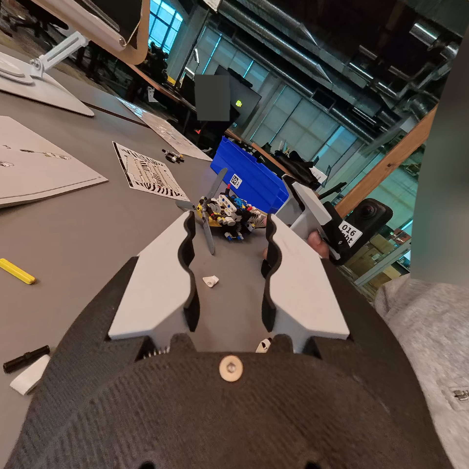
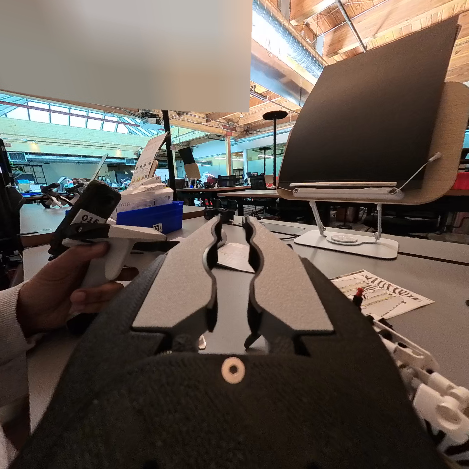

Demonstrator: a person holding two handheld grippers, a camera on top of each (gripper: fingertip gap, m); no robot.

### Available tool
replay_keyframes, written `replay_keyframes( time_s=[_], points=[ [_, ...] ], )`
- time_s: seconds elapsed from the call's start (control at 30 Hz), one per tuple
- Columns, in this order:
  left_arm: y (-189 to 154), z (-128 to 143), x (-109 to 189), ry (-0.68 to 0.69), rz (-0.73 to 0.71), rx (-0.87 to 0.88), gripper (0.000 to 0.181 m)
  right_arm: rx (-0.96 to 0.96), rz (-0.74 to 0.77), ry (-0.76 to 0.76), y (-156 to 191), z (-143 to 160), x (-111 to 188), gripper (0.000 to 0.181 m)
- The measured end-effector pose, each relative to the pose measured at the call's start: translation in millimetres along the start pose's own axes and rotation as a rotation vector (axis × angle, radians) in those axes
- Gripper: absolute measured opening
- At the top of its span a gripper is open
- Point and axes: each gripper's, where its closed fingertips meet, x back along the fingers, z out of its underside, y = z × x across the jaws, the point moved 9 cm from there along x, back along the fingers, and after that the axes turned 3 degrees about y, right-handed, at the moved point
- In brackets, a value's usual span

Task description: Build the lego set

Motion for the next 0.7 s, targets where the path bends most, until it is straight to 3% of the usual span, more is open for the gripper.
replay_keyframes(
  time_s=[0.27,0.5,0.6,0.7],
  points=[
    [-6.0,-2.6,7.5,-0.06,-0.065,-0.083,0.055,0.007,0.0,-0.015,2.7,0.0,1.3,0.015],
    [-9.9,-40.9,67.3,-0.154,-0.347,-0.208,0.054,-0.024,0.008,-0.031,0.0,-0.4,2.2,0.014],
    [3.0,-41.9,94.8,-0.013,-0.501,-0.238,0.043,-0.052,0.004,-0.014,-2.8,-0.5,2.1,0.014],
    [18.3,-29.4,106.1,0.241,-0.566,-0.184,0.042,-0.075,-0.038,0.103,-5.6,2.1,-4.2,0.025]
  ],
)
